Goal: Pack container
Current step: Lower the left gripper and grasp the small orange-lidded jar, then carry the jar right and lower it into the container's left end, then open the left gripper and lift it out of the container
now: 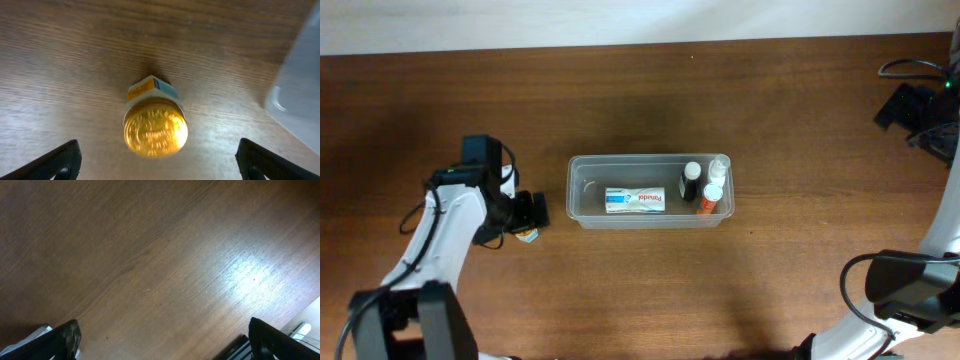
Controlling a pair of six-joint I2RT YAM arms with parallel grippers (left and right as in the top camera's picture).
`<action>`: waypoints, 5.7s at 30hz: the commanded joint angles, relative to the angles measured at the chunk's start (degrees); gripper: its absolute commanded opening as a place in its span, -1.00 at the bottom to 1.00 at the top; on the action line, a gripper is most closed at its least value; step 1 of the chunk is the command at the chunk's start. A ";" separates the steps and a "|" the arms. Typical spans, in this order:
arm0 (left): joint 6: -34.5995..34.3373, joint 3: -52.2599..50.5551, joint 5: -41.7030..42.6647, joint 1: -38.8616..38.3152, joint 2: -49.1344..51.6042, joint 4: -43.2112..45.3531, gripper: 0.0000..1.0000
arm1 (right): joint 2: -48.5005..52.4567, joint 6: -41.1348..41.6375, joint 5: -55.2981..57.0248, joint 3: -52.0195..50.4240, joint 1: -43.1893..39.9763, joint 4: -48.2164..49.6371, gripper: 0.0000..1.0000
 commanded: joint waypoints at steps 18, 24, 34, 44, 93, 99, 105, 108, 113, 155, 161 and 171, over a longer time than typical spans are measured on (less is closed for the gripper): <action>-0.68 0.48 0.83 0.20 16.11 4.83 0.55 | -1.03 0.46 0.28 0.81 -0.17 -0.15 0.97; -0.22 0.74 0.46 0.20 16.11 4.44 -0.10 | -1.03 0.46 0.28 0.81 -0.17 -0.15 0.97; 0.83 11.89 0.44 -0.04 16.11 -5.40 -0.27 | -1.03 0.46 0.28 0.81 -0.17 -0.13 0.97; 2.54 31.87 0.52 -1.95 16.11 -20.04 -0.27 | -1.03 0.46 0.28 0.81 -0.17 -0.15 0.97; -13.40 21.46 -16.35 -28.81 16.24 -2.62 -0.27 | -1.03 0.46 0.28 0.81 -0.17 -0.15 0.97; -13.46 21.46 -16.74 -28.81 16.83 -1.88 -0.27 | -1.03 0.46 0.28 0.81 -0.17 -0.15 0.97; -13.46 21.46 -16.65 -28.81 19.61 -1.53 -0.27 | -1.03 0.46 0.28 0.81 -0.17 -0.15 0.97; -13.68 21.46 -16.50 -28.81 20.85 -1.42 -0.27 | -1.03 0.46 0.28 0.81 -0.17 -0.15 0.97; -13.66 21.46 -16.50 -28.81 20.94 -1.18 -0.26 | -1.03 0.46 0.28 0.81 -0.17 -0.15 0.97; -13.55 21.59 -10.69 -28.81 20.92 0.98 -0.07 | -1.03 0.46 0.28 0.81 -0.17 -0.13 0.97; -10.71 26.49 -10.73 -28.79 20.57 -1.73 0.17 | -1.03 0.46 0.28 0.81 -0.17 -0.15 0.96; -9.66 42.69 -12.90 -28.81 17.86 -14.08 0.27 | -1.03 0.46 0.28 0.81 -0.17 -0.15 0.97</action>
